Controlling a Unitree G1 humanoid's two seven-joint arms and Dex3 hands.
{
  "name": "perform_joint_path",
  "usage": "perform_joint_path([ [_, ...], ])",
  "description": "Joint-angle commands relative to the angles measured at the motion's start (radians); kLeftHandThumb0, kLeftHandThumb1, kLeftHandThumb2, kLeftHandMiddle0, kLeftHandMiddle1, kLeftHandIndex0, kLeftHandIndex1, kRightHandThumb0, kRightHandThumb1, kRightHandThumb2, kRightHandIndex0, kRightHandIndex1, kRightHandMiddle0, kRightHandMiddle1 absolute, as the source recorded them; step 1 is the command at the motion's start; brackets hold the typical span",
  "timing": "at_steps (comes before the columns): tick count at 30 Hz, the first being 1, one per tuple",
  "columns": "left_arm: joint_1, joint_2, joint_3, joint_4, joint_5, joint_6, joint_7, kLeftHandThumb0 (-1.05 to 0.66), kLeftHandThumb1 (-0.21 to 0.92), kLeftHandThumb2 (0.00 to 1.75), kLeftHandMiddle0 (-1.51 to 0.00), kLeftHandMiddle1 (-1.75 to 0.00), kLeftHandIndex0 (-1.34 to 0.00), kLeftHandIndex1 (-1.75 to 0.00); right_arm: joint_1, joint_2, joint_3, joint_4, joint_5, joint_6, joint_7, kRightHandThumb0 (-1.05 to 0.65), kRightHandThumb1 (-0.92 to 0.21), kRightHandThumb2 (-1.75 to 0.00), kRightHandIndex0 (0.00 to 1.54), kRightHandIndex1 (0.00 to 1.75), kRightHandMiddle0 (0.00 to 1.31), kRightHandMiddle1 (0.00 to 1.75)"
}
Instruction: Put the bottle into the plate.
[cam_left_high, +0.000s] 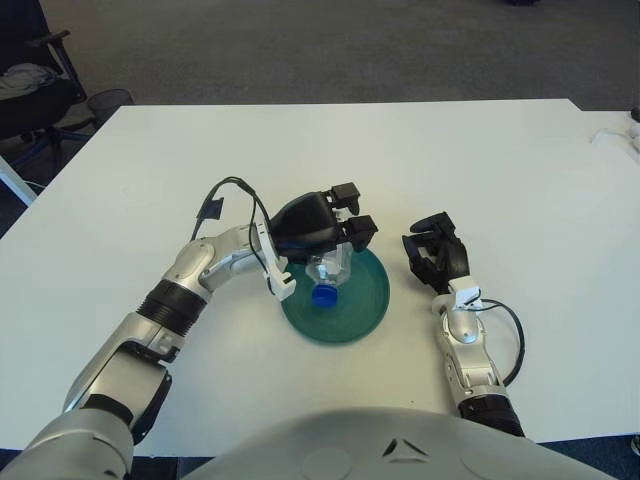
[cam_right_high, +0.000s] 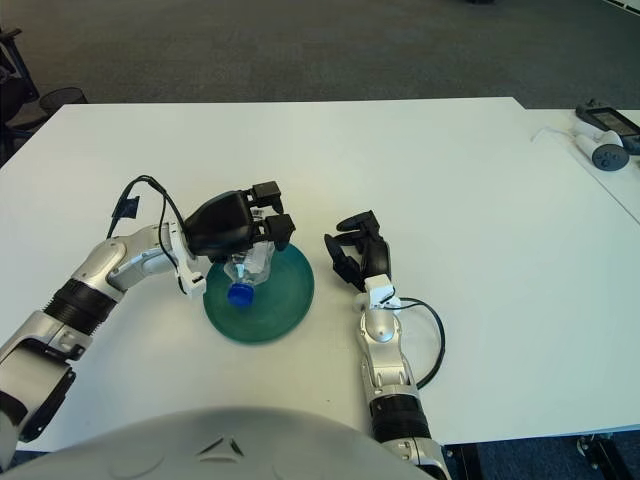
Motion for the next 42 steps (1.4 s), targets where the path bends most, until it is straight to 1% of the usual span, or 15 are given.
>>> perform_joint_path([
  [1, -0.023, -0.006, -0.032, 0.045, 0.07, 0.021, 0.09, 0.0, 0.29, 1.37, -0.62, -1.75, -0.41, -1.75, 0.068, -0.006, -0.02, 0.102, 0.016, 0.11, 0.006, 0.0, -0.9, -0.39, 0.39, 1.36, 0.3, 1.65],
  [5, -0.036, -0.01, -0.063, 0.078, 0.125, 0.04, 0.183, 0.0, 0.24, 1.42, -0.66, -1.75, -0.44, -1.75, 0.071, -0.005, -0.02, 0.097, 0.016, 0.108, 0.006, 0.0, -0.89, -0.4, 0.39, 1.34, 0.31, 1.65],
  [10, -0.051, -0.007, -0.094, 0.107, 0.154, 0.05, 0.257, 0.0, 0.21, 1.45, -0.68, -1.75, -0.46, -1.75, 0.074, -0.005, -0.021, 0.094, 0.015, 0.107, 0.005, 0.0, -0.89, -0.4, 0.39, 1.34, 0.31, 1.65],
  [18, -0.059, 0.008, -0.125, 0.124, 0.163, 0.058, 0.311, 0.0, 0.24, 1.41, -0.67, -1.74, -0.44, -1.75, 0.077, -0.003, -0.021, 0.091, 0.015, 0.1, 0.003, 0.0, -0.9, -0.38, 0.39, 1.33, 0.31, 1.66],
  [30, -0.064, 0.018, -0.159, 0.135, 0.157, 0.022, 0.383, 0.0, 0.26, 1.39, -0.65, -1.73, -0.43, -1.75, 0.076, -0.005, -0.018, 0.095, 0.011, 0.1, 0.005, 0.0, -0.92, -0.35, 0.39, 1.32, 0.31, 1.66],
  [31, -0.063, 0.018, -0.162, 0.136, 0.154, 0.02, 0.383, 0.0, 0.26, 1.37, -0.65, -1.74, -0.48, -1.67, 0.076, -0.006, -0.018, 0.095, 0.01, 0.1, 0.005, 0.0, -0.92, -0.35, 0.39, 1.32, 0.31, 1.66],
  [32, -0.063, 0.021, -0.166, 0.137, 0.147, 0.011, 0.37, 0.0, 0.26, 1.36, -0.65, -1.74, -0.49, -1.64, 0.076, -0.005, -0.017, 0.096, 0.009, 0.099, 0.003, 0.0, -0.92, -0.35, 0.39, 1.32, 0.31, 1.66],
  [33, -0.063, 0.024, -0.169, 0.138, 0.142, 0.005, 0.361, 0.0, 0.33, 1.27, -0.58, -1.74, -0.46, -1.64, 0.076, -0.005, -0.017, 0.096, 0.008, 0.098, 0.001, 0.0, -0.92, -0.35, 0.39, 1.33, 0.31, 1.65],
  [34, -0.065, 0.028, -0.172, 0.139, 0.138, -0.001, 0.349, -0.01, 0.45, 1.14, -0.46, -1.74, -0.39, -1.68, 0.077, -0.004, -0.017, 0.095, 0.006, 0.098, -0.002, 0.0, -0.92, -0.35, 0.39, 1.33, 0.31, 1.65],
  [35, -0.067, 0.03, -0.174, 0.14, 0.137, -0.006, 0.342, -0.01, 0.51, 1.07, -0.41, -1.74, -0.35, -1.69, 0.076, -0.003, -0.017, 0.095, 0.005, 0.098, -0.003, 0.0, -0.92, -0.35, 0.39, 1.33, 0.31, 1.65],
  [36, -0.067, 0.037, -0.175, 0.135, 0.134, -0.013, 0.332, -0.01, 0.6, 0.96, -0.34, -1.74, -0.3, -1.7, 0.076, -0.002, -0.017, 0.094, 0.002, 0.099, -0.008, 0.0, -0.92, -0.35, 0.38, 1.33, 0.32, 1.65],
  [37, -0.067, 0.043, -0.175, 0.132, 0.133, -0.018, 0.324, -0.01, 0.71, 0.82, -0.26, -1.74, -0.24, -1.71, 0.076, -0.002, -0.017, 0.093, -0.001, 0.1, -0.012, 0.0, -0.92, -0.36, 0.37, 1.34, 0.31, 1.65],
  [38, -0.067, 0.05, -0.172, 0.12, 0.126, -0.024, 0.31, -0.01, 0.79, 0.72, -0.22, -1.73, -0.2, -1.71, 0.076, -0.001, -0.016, 0.093, -0.003, 0.101, -0.015, 0.0, -0.92, -0.36, 0.37, 1.35, 0.31, 1.65],
  [41, -0.065, 0.066, -0.159, 0.087, 0.1, -0.038, 0.265, -0.01, 0.88, 0.6, -0.16, -1.73, -0.15, -1.71, 0.078, -0.001, -0.014, 0.088, -0.008, 0.103, -0.023, 0.0, -0.92, -0.36, 0.35, 1.36, 0.31, 1.65],
  [42, -0.066, 0.076, -0.153, 0.059, 0.071, -0.045, 0.218, -0.01, 0.89, 0.6, -0.15, -1.73, -0.14, -1.72, 0.079, 0.0, -0.012, 0.085, -0.012, 0.105, -0.028, 0.0, -0.92, -0.37, 0.35, 1.37, 0.31, 1.65],
])
